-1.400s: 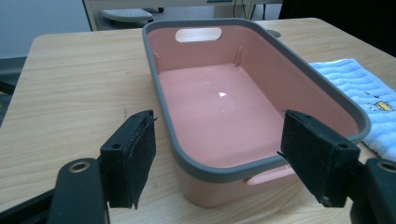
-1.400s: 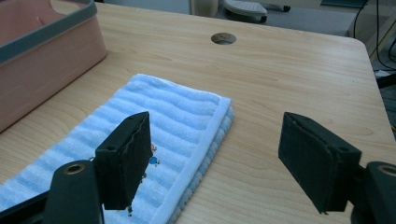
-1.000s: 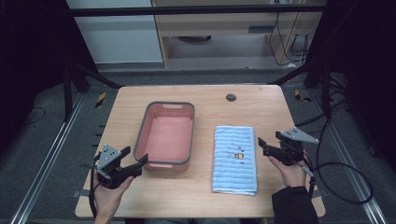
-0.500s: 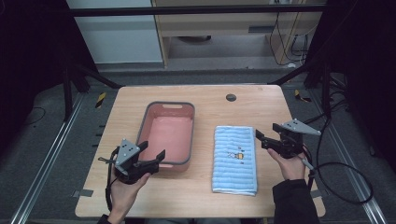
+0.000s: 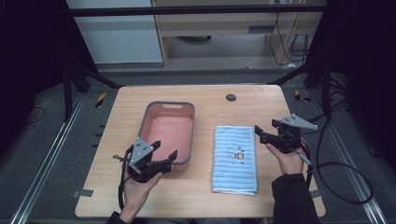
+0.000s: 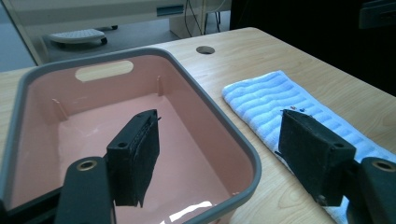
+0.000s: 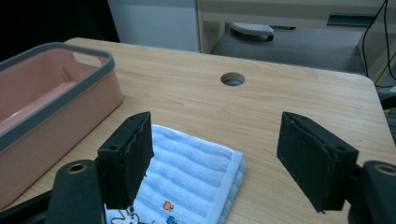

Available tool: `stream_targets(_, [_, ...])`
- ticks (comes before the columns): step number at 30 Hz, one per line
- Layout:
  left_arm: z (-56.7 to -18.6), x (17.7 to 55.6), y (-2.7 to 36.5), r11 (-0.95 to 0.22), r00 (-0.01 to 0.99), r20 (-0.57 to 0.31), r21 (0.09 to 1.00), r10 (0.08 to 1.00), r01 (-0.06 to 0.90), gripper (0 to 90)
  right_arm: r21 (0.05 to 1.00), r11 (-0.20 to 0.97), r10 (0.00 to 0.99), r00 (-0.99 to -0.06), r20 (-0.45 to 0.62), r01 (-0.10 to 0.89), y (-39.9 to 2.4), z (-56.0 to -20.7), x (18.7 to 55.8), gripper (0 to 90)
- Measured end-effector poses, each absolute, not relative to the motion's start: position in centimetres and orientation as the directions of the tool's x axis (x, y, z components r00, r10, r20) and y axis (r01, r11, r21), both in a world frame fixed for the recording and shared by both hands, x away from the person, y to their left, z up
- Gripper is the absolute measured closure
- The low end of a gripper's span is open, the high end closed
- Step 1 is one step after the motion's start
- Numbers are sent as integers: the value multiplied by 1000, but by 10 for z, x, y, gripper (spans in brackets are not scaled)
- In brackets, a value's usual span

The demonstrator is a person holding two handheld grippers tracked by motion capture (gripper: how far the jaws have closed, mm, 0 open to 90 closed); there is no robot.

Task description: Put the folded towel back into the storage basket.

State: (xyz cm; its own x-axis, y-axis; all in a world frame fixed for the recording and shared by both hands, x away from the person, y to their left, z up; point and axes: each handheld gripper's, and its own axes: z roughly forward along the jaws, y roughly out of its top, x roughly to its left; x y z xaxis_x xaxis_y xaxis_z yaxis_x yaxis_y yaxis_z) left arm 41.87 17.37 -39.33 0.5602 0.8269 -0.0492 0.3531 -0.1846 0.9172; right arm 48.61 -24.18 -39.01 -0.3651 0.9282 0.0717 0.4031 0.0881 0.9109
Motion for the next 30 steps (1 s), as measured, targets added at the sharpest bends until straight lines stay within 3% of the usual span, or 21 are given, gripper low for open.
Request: stream_targets(30, [-404,425,108,-248,640,-25,910,768,333,302,888,134,924,-380,49,439,-241,-408,516,314])
